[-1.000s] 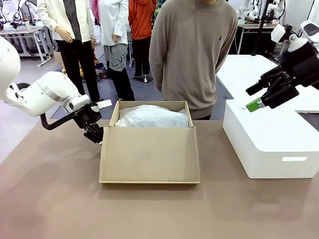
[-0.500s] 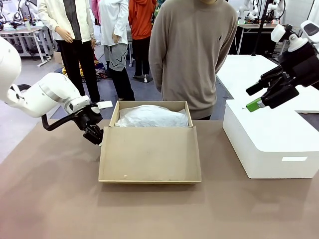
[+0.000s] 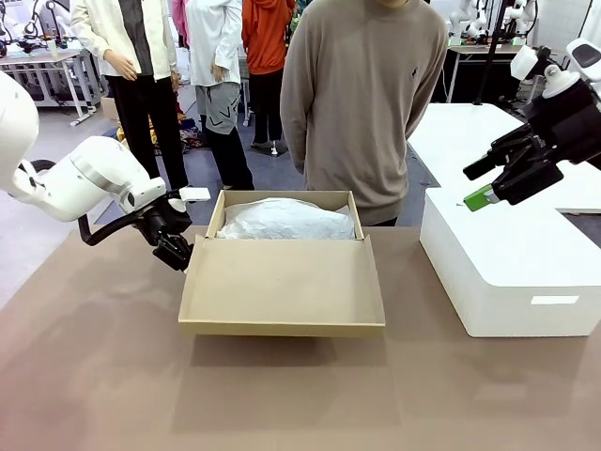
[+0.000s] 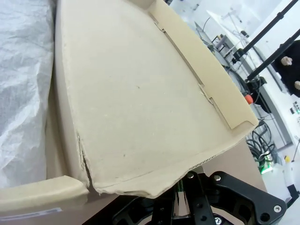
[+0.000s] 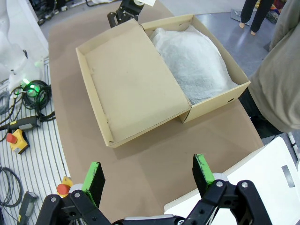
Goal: Pack the shoes into the box.
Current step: Close the Shoes Box.
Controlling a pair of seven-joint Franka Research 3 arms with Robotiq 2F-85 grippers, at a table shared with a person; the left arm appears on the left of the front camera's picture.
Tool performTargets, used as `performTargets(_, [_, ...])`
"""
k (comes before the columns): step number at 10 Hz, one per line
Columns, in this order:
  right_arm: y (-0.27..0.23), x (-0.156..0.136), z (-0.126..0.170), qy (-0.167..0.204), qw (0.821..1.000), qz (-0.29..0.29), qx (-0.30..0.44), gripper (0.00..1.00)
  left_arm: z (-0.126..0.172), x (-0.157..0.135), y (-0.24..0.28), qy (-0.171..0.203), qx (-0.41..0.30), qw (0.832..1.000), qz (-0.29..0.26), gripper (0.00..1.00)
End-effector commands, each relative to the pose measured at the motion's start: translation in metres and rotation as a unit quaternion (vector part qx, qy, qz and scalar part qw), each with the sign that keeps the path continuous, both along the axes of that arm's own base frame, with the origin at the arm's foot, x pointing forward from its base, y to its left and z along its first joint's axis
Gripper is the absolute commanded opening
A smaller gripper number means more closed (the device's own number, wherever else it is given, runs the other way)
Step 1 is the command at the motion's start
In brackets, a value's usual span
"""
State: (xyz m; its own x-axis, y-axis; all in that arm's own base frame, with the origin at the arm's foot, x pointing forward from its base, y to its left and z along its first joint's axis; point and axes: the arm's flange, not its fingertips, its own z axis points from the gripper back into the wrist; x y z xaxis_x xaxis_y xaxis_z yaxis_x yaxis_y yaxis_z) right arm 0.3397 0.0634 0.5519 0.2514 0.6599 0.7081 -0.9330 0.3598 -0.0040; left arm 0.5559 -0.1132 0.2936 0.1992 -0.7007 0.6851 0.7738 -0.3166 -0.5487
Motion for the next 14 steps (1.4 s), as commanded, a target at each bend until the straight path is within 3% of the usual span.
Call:
performTargets(1, [-0.001,0.004,0.000,-0.009,1.000,0.013,0.013,1.00,0.007,0.005,0.004,0.016,-0.039,0.999,0.000,0.00])
performTargets(7, [-0.001,0.004,0.000,-0.009,1.000,0.013,0.013,1.00,0.021,0.007,0.011,0.046,-0.096,0.994,0.024,0.00])
performTargets(14, [-0.001,0.004,0.000,-0.009,1.000,0.013,0.013,1.00,0.055,0.010,0.029,0.031,-0.141,0.980,0.133,0.00])
